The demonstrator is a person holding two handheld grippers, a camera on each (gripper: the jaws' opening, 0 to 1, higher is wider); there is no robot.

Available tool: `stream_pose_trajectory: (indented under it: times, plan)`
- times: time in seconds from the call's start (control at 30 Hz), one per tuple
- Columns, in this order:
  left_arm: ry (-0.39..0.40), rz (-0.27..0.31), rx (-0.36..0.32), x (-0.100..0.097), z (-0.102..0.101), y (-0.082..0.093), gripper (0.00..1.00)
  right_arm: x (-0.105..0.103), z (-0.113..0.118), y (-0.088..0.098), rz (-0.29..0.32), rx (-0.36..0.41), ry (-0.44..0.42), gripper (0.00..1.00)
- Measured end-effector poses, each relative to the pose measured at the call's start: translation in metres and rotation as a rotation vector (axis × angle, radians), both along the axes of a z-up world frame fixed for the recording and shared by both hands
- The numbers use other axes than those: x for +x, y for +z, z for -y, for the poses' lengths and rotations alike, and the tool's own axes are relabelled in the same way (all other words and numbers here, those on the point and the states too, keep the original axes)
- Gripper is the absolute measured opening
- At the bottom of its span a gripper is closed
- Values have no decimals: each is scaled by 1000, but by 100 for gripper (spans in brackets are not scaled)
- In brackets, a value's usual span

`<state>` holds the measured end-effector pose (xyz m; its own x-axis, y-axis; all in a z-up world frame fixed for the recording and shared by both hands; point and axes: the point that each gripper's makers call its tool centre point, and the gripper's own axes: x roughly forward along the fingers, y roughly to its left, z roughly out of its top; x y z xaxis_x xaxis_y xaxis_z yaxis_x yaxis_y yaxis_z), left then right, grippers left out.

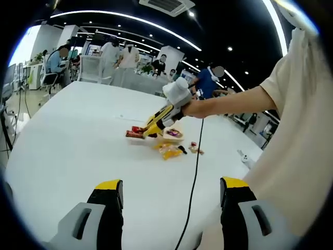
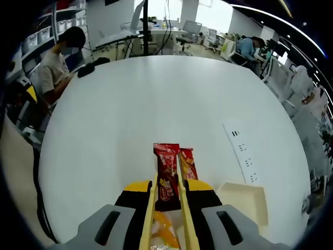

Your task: Place the target food into the container with the food tongs after gripping and lifting it, then release it inside without dropping or visibly crushing the food.

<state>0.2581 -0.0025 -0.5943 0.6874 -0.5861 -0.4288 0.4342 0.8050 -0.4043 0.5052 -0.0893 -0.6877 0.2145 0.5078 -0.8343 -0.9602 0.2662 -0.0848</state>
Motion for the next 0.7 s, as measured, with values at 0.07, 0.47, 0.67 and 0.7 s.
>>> stream_pose_trajectory:
  times: [0.07,0.47,0.67,0.7]
  plan:
    - [-2,5,1,-1,0,1,76,-1,1,3,8,1,-2,24]
    - [-10,36,11,-7,-3,9,76,-3,5,25,44,23,-29,24]
    - [-22,47,13,-12,-1,11,76,-3,10,36,64,30,-44,24]
    - [-24,50,12,-12,0,11,76,-2,12,39,65,42,-65,24]
